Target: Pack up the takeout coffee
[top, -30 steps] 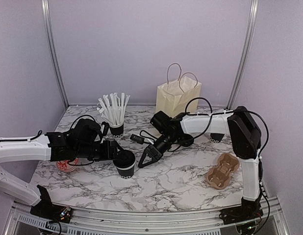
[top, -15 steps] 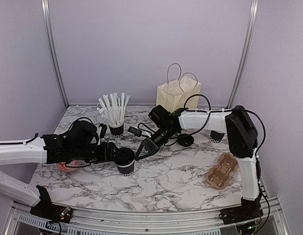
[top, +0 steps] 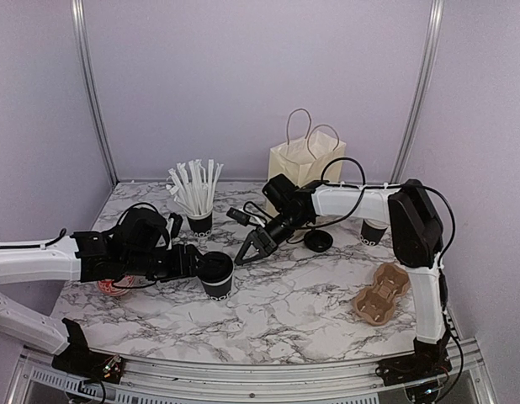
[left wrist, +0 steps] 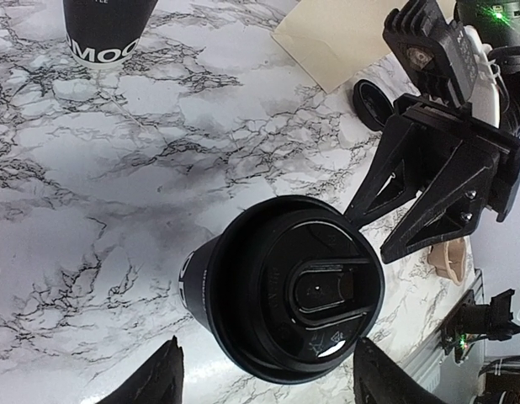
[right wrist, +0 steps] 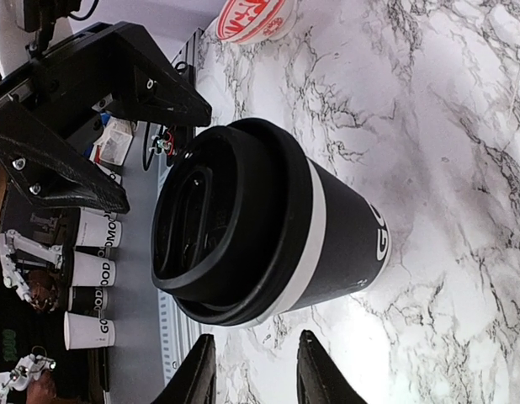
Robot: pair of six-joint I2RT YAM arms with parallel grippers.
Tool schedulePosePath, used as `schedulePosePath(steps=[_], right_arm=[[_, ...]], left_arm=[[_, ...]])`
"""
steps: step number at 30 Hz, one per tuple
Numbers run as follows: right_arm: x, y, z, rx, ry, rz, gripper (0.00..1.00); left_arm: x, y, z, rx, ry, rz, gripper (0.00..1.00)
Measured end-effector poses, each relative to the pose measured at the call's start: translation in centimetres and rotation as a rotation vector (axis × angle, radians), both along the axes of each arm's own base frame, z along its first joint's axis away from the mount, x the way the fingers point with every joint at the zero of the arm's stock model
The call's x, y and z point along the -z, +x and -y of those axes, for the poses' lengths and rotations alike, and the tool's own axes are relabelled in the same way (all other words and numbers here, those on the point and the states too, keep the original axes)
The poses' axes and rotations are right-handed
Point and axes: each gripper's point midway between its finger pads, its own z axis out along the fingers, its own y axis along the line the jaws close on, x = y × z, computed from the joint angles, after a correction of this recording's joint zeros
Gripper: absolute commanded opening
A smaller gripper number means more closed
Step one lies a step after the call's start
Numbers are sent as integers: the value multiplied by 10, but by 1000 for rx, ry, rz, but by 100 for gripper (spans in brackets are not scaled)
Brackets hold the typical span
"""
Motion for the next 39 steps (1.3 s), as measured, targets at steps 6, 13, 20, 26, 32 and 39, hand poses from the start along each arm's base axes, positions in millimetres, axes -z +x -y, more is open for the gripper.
schedulePosePath(steps=[6, 13, 20, 26, 32, 39], right_arm=[[-1, 0, -1, 2, -1, -9, 37], [3, -4, -5, -6, 0, -48, 36], [3, -10, -10, -27, 13, -98, 33], [1, -10, -12, -29, 20, -104, 32], [2, -9, -13, -21, 12, -120, 29], [3, -6, -15, -10, 4, -159, 30]], left_arm=[[8, 7, 9, 1, 21, -18, 68], [16, 7, 11, 4, 31, -33, 66], [15, 7, 14, 6, 17, -40, 65], [16, 8, 15, 0, 5, -43, 65], [18, 7, 18, 10, -19, -43, 63], [20, 9, 20, 3, -54, -35, 60]])
